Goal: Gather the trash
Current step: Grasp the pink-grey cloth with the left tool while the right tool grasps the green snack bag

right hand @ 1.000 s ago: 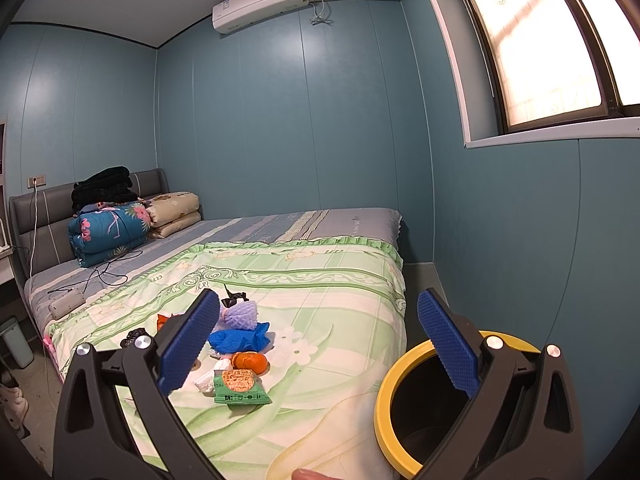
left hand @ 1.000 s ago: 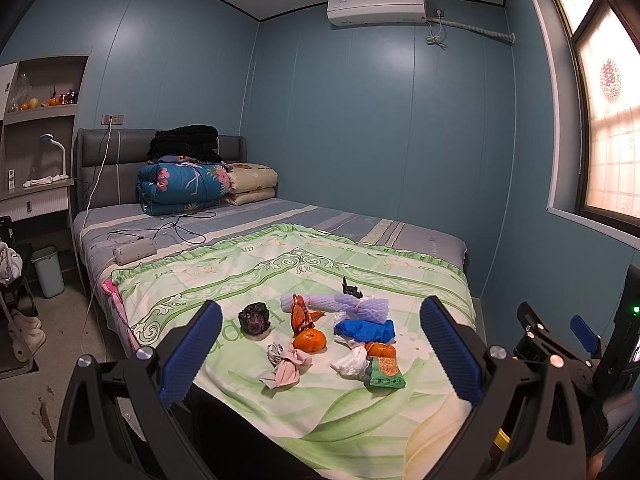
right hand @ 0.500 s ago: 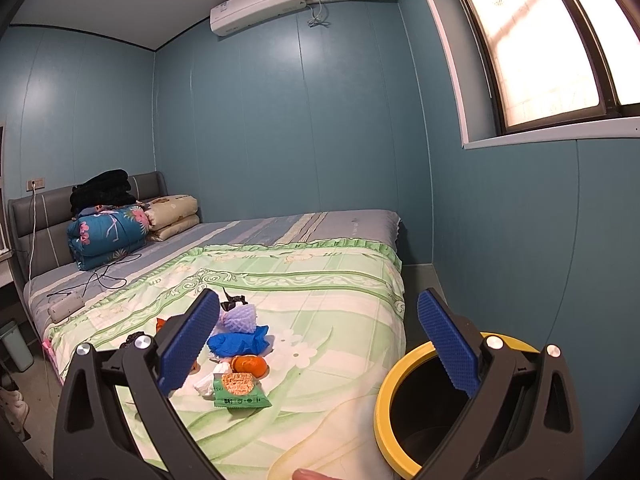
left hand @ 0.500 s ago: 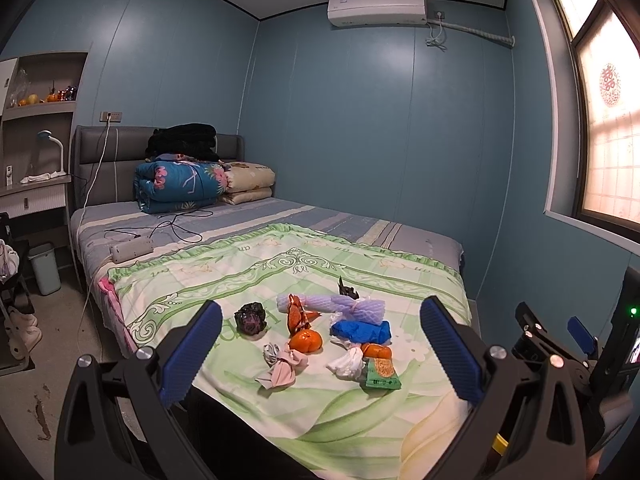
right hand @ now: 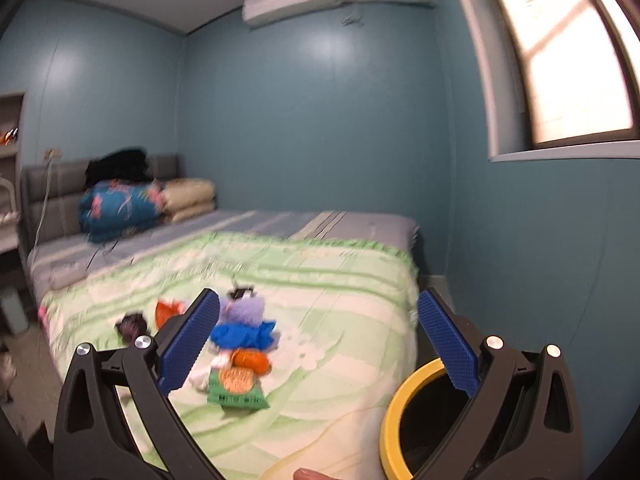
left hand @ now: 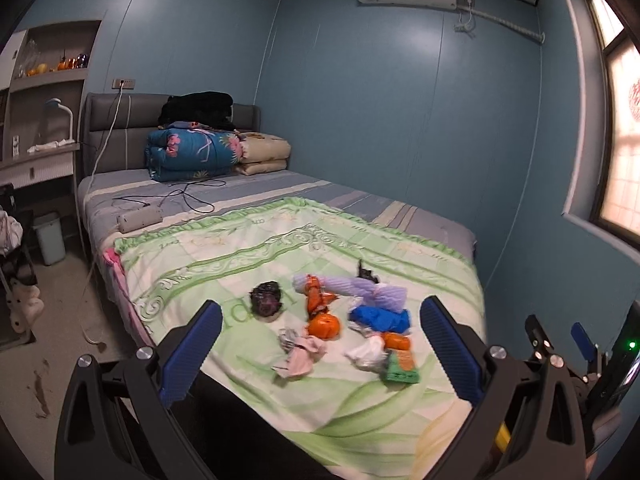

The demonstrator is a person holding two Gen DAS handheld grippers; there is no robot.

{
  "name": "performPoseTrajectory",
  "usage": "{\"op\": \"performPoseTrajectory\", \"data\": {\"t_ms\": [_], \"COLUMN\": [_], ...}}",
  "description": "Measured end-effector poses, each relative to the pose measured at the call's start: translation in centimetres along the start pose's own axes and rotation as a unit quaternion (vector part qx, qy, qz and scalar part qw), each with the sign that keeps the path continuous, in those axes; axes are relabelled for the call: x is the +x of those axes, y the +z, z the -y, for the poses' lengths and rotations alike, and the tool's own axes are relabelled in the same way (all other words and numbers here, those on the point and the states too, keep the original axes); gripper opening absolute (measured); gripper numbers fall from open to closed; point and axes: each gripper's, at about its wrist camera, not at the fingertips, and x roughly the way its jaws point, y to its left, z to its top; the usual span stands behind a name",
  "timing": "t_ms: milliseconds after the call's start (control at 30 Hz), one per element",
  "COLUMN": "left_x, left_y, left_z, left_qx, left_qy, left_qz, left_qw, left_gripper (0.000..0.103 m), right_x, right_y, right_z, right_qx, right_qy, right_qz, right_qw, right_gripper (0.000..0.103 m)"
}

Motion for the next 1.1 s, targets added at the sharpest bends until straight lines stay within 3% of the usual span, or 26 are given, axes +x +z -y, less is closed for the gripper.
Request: {"op": "performPoseTrajectory", "data": {"t_ms": [100, 200, 267, 467, 600, 967, 1100], "left_x": [1.7, 4.4, 5.7, 10.2, 13.9, 22.4, 24.7], "left_y": [-0.1, -1.4, -2.5, -6.7, -7.8, -7.7, -8.1], "left_z": [-0.7, -2.3, -3.1, -3.8, -5.0, -5.6, -5.5], "left_qx": [0.024, 0.026, 0.022, 0.082, 0.075, 0.062, 0.052], "left_qy": [-0.005, -0.077, -0.089, -0.088, -0.097, -0.085, -0.083], "left_qz": [-0.029, -0.083, -0.104, -0.169, -0.208, -0.244, -0.263], "left_qw": [0.9993, 0.9932, 0.9903, 0.9783, 0.9704, 0.9641, 0.9597], "left_gripper": [0.096, 0.096, 0.096, 0.096, 0.096, 0.096, 0.095], "right_x": [1.7, 3.5, 4.7, 7.7, 10.3, 15.9, 17.3], "right_y": [-0.7, -1.6, -2.4, -5.2, -6.7, -8.5, -9.4], "right_z": [0.1, 0.2, 0.2, -1.3, -2.9, -7.0, -7.7], "right_qx": [0.006, 0.014, 0.021, -0.019, -0.038, -0.098, -0.112], "right_qy": [0.026, 0.052, 0.064, 0.081, 0.104, 0.164, 0.163], "right_qz": [-0.026, -0.064, -0.093, -0.149, -0.189, -0.253, -0.272], "right_qw": [0.999, 0.996, 0.993, 0.985, 0.976, 0.948, 0.942], "right_gripper": [0.095, 0.095, 0.095, 0.095, 0.095, 0.095, 0.095]}}
